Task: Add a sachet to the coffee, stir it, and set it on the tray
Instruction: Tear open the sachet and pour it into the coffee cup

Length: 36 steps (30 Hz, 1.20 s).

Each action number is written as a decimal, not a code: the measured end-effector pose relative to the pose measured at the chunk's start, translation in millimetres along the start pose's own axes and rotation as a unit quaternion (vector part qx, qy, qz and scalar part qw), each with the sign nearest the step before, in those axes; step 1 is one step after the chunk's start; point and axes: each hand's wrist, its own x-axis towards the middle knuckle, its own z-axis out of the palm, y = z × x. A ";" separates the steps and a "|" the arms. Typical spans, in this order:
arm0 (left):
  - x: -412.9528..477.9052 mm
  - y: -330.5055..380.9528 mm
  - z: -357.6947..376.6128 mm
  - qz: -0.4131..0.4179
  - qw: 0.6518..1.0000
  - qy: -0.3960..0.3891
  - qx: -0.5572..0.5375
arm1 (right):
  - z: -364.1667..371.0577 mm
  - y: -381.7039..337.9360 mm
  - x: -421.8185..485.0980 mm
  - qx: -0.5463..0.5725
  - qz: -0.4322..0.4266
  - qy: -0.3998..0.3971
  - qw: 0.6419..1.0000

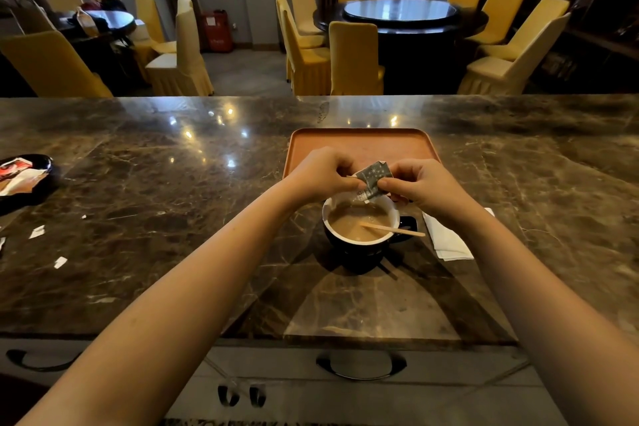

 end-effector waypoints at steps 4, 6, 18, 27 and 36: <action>-1.1 2.1 -1.4 0.005 1.000 -0.003 -0.001 | 0.6 -1.6 1.3 -0.011 -0.012 0.003 1.000; -1.8 1.8 -1.0 0.005 1.000 0.002 0.000 | 0.9 -1.8 1.7 -0.013 -0.014 0.007 1.000; -5.5 -0.9 -0.6 0.001 1.000 0.021 -0.019 | 0.4 1.6 3.8 -0.019 -0.004 0.011 1.000; -8.9 -1.9 -2.6 -0.015 0.999 0.032 -0.029 | 0.1 -3.6 2.9 -0.012 -0.025 0.011 1.000; -9.1 -6.5 0.1 -0.024 0.998 0.027 -0.050 | 0.1 -1.0 4.4 -0.019 -0.019 0.003 1.000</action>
